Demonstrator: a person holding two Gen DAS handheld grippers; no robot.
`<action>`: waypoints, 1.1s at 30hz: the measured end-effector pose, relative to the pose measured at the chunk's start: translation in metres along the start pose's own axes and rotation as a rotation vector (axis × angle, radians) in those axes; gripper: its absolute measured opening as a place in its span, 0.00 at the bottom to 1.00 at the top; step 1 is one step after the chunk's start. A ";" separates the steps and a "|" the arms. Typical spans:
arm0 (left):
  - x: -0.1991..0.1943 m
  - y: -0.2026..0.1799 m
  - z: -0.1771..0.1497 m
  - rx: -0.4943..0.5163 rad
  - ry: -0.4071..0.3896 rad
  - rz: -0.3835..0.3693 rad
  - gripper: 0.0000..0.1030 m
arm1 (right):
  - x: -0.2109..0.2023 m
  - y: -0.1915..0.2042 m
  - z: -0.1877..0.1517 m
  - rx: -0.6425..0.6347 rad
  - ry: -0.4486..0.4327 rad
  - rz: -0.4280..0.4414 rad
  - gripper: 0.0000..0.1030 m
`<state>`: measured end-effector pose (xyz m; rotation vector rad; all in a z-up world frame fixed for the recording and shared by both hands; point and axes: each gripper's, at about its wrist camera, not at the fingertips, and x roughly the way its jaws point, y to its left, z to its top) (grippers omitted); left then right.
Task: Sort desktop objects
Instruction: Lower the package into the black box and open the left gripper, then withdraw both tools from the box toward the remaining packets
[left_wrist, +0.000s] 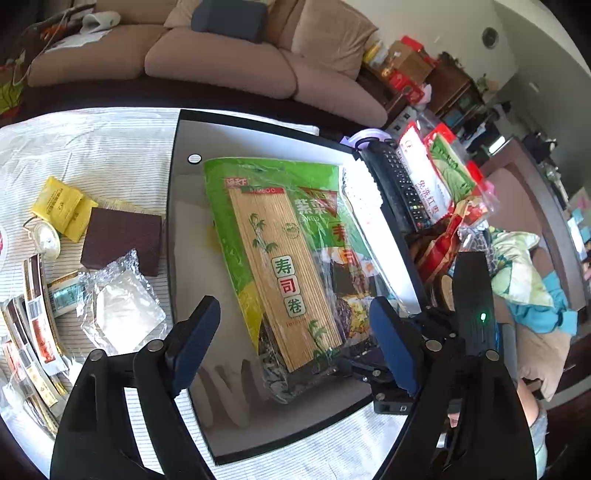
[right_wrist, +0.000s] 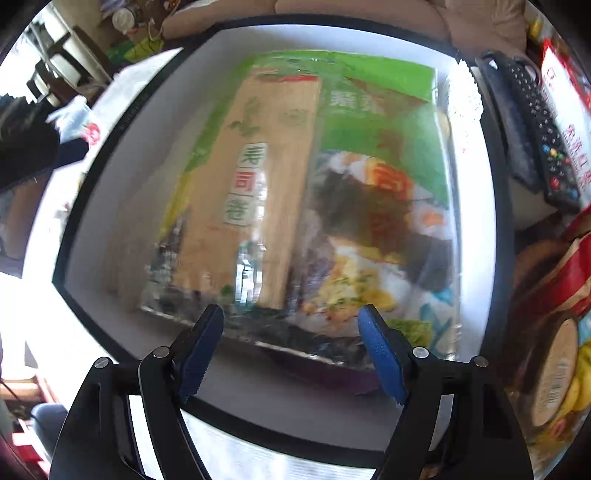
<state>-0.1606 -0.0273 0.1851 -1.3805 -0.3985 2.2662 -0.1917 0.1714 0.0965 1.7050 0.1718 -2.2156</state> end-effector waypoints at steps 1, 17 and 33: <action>-0.004 0.002 -0.005 -0.003 -0.007 -0.002 0.87 | -0.006 0.000 -0.001 0.000 -0.030 -0.022 0.76; -0.092 0.015 -0.106 0.008 -0.122 0.091 1.00 | -0.097 0.030 -0.071 0.144 -0.398 0.048 0.84; -0.139 0.014 -0.174 0.090 -0.220 0.345 1.00 | -0.112 0.136 -0.126 0.074 -0.501 -0.045 0.89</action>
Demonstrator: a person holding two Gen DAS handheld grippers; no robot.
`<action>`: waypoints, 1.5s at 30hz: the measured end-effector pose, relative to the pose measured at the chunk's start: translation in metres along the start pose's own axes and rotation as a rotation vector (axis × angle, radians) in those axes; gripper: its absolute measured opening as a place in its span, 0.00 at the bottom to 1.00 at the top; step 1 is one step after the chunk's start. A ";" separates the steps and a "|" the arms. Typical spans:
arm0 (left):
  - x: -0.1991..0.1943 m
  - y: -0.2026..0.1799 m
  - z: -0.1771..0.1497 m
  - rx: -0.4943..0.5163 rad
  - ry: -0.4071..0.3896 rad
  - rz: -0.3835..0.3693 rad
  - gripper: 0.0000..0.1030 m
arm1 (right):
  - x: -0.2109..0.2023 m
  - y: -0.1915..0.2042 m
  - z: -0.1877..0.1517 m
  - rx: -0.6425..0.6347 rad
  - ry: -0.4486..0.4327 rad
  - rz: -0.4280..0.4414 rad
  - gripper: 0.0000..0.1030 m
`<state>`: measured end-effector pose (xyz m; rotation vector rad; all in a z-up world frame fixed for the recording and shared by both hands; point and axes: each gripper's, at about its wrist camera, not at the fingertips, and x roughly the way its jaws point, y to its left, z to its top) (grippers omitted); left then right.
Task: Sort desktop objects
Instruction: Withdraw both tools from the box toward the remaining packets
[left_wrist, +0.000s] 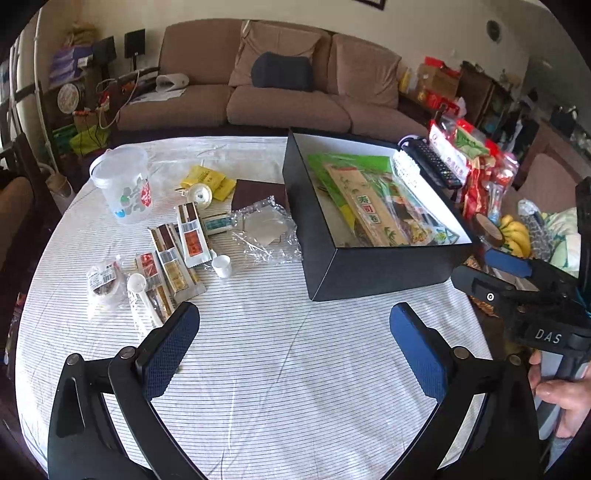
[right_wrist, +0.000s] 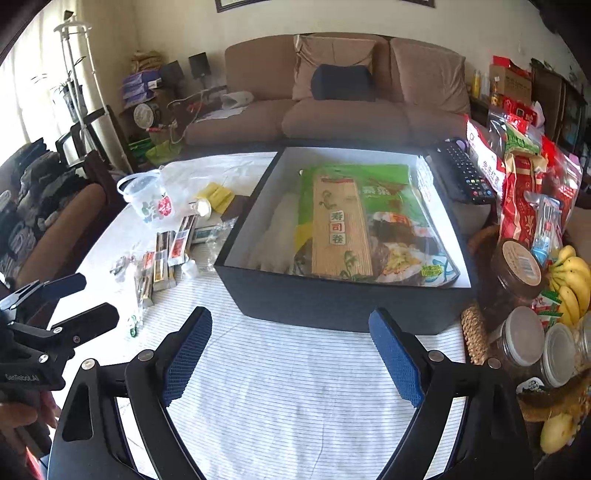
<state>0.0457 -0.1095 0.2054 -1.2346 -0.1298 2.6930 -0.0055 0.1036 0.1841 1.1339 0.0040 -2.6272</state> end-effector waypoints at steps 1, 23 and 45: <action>-0.004 0.001 -0.002 -0.001 -0.007 0.008 1.00 | -0.003 0.004 -0.001 0.003 -0.010 0.003 0.91; 0.009 0.128 -0.030 -0.205 -0.015 0.141 1.00 | 0.037 0.090 -0.008 -0.031 -0.009 0.114 0.93; 0.066 0.245 -0.023 -0.459 0.022 0.196 1.00 | 0.215 0.181 0.039 -0.198 0.082 0.183 0.93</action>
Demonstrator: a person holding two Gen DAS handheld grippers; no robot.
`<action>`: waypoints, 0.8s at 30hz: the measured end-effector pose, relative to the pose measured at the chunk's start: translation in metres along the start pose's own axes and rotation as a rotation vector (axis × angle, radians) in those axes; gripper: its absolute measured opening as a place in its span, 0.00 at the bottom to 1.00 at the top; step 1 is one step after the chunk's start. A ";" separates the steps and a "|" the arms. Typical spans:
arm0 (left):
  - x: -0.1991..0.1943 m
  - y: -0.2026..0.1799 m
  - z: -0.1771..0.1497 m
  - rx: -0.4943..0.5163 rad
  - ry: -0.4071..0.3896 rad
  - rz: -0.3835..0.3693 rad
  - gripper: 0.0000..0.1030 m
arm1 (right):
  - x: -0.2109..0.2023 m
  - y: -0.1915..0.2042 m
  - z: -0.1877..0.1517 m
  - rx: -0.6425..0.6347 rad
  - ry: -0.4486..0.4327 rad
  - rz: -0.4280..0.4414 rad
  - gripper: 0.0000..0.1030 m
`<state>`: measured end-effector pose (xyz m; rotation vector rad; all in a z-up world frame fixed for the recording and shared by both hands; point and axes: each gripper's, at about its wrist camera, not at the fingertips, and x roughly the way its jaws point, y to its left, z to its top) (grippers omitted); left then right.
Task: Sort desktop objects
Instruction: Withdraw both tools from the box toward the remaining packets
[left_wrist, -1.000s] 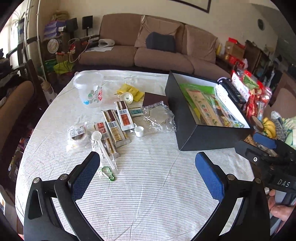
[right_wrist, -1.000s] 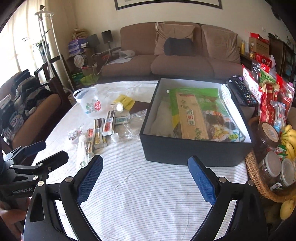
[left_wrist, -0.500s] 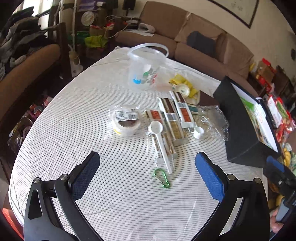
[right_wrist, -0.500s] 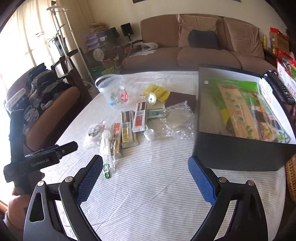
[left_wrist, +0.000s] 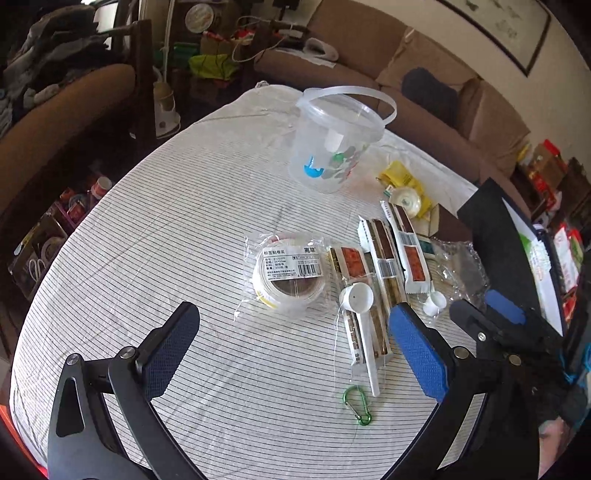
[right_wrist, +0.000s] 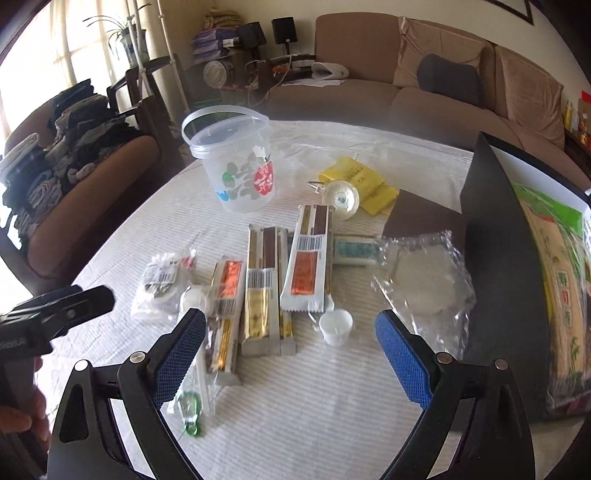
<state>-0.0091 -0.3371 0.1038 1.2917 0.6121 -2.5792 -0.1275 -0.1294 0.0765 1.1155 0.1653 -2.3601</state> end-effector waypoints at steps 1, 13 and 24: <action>0.002 0.001 0.001 -0.007 0.004 0.007 1.00 | 0.010 -0.001 0.006 0.002 0.005 -0.008 0.93; 0.010 -0.002 0.005 -0.020 0.039 -0.001 1.00 | 0.092 -0.029 0.033 0.006 0.108 -0.113 0.92; 0.010 -0.005 0.004 -0.030 0.056 -0.033 1.00 | 0.089 -0.022 0.034 0.006 0.120 -0.041 0.40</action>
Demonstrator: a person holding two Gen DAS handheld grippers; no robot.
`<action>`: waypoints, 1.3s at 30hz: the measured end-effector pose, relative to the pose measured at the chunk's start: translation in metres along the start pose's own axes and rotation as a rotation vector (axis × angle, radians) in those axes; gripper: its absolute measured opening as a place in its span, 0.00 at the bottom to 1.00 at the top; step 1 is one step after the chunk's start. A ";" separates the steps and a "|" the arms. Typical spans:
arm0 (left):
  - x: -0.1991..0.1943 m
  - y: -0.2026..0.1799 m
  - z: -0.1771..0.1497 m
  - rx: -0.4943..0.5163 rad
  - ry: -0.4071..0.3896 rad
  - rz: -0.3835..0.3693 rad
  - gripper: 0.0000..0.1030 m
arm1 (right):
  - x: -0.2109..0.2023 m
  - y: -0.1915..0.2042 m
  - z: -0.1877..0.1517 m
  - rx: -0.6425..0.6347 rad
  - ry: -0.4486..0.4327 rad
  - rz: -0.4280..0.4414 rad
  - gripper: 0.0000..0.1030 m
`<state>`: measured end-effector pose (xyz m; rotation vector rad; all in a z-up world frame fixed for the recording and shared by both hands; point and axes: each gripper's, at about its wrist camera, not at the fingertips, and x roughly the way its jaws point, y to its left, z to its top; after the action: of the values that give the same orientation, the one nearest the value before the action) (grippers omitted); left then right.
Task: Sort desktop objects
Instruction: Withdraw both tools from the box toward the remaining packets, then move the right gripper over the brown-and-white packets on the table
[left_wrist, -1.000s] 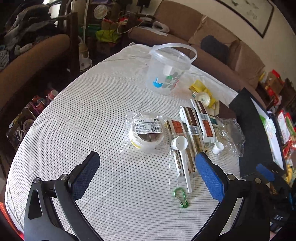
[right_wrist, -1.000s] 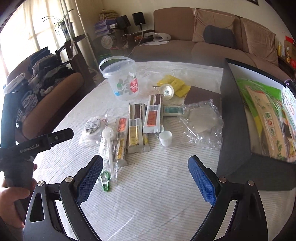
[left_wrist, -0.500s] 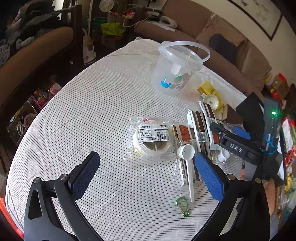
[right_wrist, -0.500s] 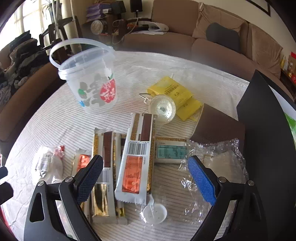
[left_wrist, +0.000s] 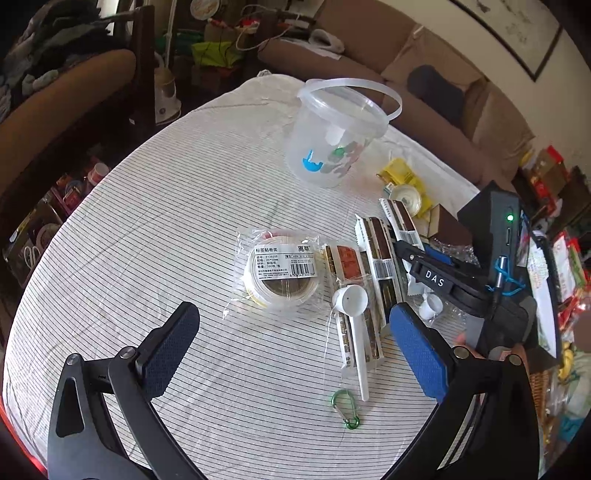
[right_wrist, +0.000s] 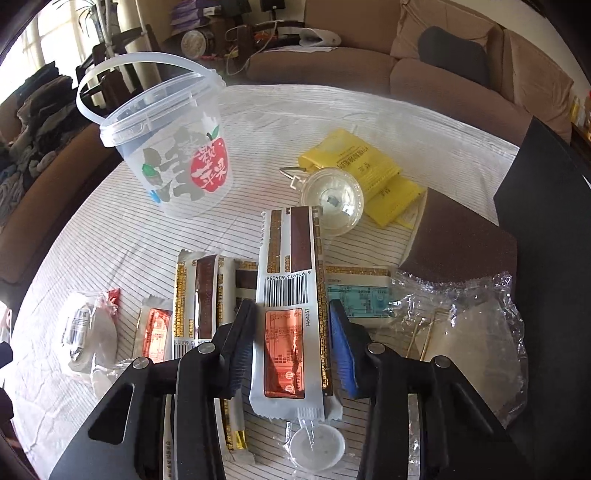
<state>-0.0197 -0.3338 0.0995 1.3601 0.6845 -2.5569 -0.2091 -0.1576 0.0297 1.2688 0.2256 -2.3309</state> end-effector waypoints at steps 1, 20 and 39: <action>0.000 0.000 0.000 -0.002 0.001 -0.003 1.00 | -0.001 -0.001 0.000 0.004 0.004 0.010 0.39; 0.004 -0.024 -0.008 0.016 0.053 -0.098 1.00 | -0.108 0.005 -0.107 -0.058 0.040 0.139 0.37; 0.060 -0.139 -0.059 0.293 0.103 0.059 0.91 | -0.169 -0.040 -0.159 0.070 -0.045 0.103 0.61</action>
<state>-0.0586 -0.1794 0.0662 1.5813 0.2850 -2.6330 -0.0317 -0.0105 0.0779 1.2298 0.0628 -2.2938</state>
